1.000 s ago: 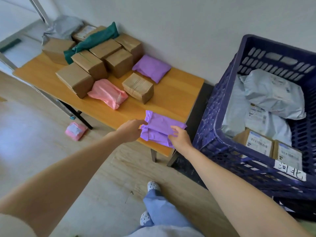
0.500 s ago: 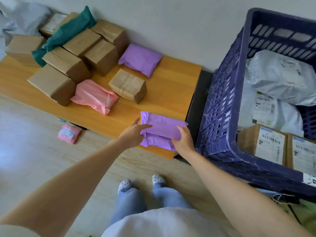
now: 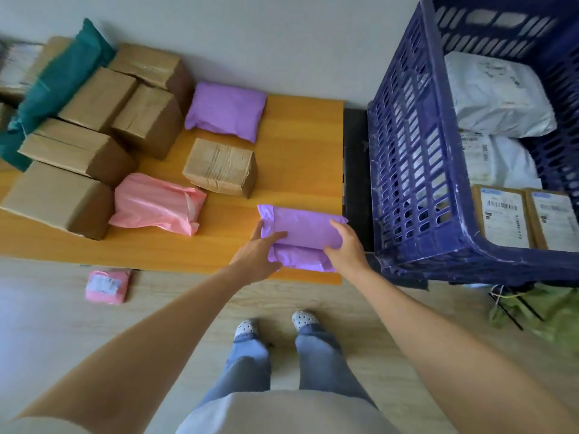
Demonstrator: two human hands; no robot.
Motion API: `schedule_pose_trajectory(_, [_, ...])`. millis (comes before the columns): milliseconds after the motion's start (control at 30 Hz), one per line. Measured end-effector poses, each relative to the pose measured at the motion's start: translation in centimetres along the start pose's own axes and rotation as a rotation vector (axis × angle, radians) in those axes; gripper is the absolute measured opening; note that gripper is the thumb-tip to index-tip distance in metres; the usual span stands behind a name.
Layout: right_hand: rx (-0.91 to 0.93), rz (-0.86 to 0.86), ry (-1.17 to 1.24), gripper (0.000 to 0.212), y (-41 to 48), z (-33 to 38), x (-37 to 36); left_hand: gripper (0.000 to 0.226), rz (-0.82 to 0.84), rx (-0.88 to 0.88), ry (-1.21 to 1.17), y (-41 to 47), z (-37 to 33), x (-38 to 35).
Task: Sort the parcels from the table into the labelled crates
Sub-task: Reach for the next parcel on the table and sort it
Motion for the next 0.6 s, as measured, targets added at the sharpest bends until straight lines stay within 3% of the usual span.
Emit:
schedule_pose_trajectory(267, [-0.037,-0.111,0.094,0.059,-1.2,2.4,0.1,0.093,-0.018,-0.001,0.111,0.1,1.3,1.8])
schedule_pose_trajectory(600, [0.024,-0.212,0.131,0.057,-2.6,8.0,1.7,0.055,-0.206,-0.134,0.109,-2.1,0.8,7.4])
Point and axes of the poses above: each hand's wrist, its own y-axis towards the middle knuckle, its own x-axis out of the back of the hand, z = x × y, the point moved 10 cm from there along y, towards the middle knuckle, and after that the axes turned 9 degrees about x, right-handed, at the moved point
